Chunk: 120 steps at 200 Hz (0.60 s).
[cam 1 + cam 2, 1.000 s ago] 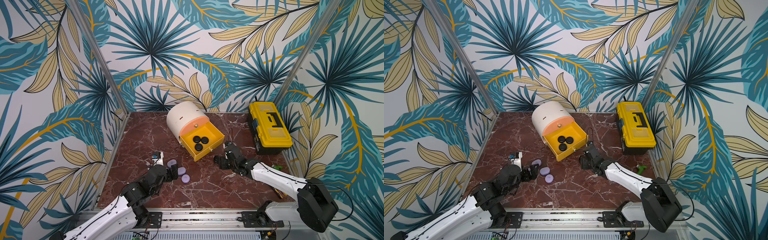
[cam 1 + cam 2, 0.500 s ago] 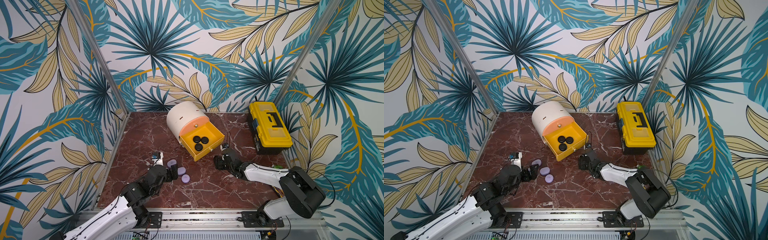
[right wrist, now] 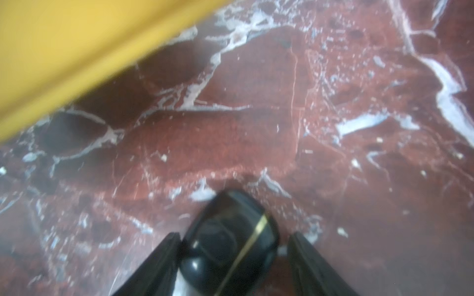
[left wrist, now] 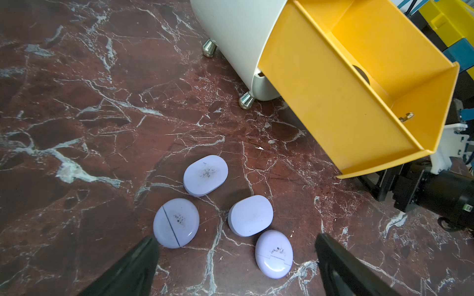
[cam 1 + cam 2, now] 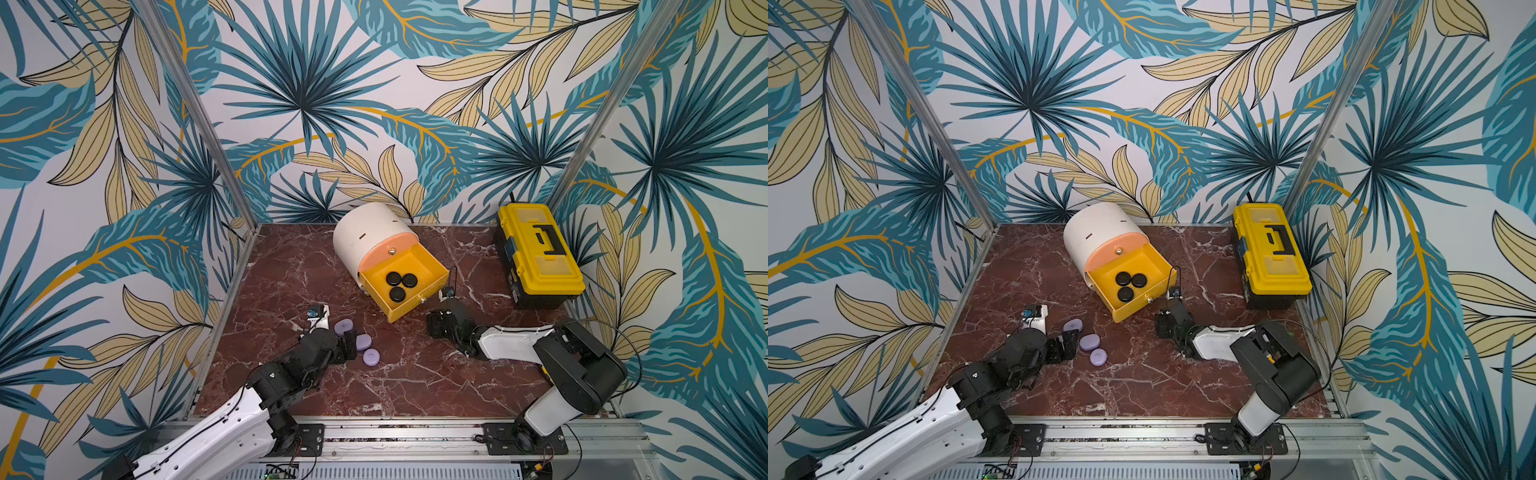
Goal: Put the bluetooth earphones in the drawer according to color
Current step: Pick up the Bluetooth earphone from the center of the board.
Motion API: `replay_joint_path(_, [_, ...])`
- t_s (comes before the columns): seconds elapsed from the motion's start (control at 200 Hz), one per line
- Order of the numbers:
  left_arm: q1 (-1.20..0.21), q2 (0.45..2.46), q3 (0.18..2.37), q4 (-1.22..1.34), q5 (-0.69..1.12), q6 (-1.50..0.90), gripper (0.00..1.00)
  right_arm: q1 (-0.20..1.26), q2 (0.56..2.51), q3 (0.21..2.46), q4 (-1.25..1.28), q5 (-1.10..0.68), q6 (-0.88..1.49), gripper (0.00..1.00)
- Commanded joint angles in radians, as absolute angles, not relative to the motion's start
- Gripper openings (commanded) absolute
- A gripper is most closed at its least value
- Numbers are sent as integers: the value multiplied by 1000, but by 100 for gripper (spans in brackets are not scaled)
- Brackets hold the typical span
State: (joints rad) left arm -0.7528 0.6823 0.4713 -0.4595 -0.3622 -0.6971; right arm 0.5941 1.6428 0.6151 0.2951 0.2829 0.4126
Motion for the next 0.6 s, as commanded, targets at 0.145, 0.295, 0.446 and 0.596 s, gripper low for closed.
replay_joint_path(0.145, [-744,683,462,-443,-377,-680,100,610,1691,612,233,304,453,60])
replay_joint_path(0.295, [-743,683,466,-446,-377,-678,100,610,1643,618,175,311,464,53])
replay_joint_path(0.446, [-742,679,466,-444,-374,-680,100,610,1576,626,102,313,478,48])
replay_joint_path(0.596, [-742,676,466,-446,-368,-681,100,610,1511,628,44,310,492,45])
